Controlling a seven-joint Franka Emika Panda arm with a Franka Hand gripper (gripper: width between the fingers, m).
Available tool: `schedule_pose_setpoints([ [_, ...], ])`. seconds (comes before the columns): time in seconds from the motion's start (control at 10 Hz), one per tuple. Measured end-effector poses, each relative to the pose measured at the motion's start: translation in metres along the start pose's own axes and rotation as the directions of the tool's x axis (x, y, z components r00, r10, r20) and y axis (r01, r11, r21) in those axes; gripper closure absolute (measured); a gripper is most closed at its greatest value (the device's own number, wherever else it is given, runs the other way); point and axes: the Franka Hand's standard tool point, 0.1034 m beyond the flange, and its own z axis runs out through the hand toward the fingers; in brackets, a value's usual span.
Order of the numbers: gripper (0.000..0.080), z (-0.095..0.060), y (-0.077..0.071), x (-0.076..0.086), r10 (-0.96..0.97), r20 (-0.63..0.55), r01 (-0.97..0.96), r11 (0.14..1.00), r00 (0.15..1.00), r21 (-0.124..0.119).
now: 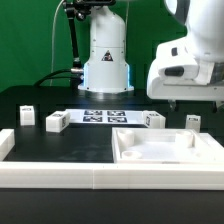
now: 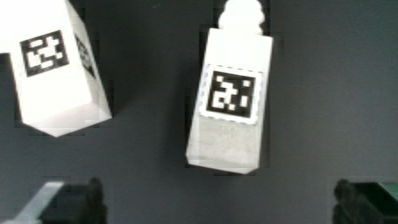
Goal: Assemble one leg
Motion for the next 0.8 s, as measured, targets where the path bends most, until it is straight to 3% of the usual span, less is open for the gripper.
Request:
schedule_pose_setpoints([
  [0.4, 0.0150, 0.020, -0.003, -0.008, 0.000, 0.238, 0.009, 0.999, 0.971, -0.036],
  [0.8, 0.0150, 0.032, -0.008, -0.005, -0.004, 0.258, 0.015, 0.999, 0.966, -0.040],
])
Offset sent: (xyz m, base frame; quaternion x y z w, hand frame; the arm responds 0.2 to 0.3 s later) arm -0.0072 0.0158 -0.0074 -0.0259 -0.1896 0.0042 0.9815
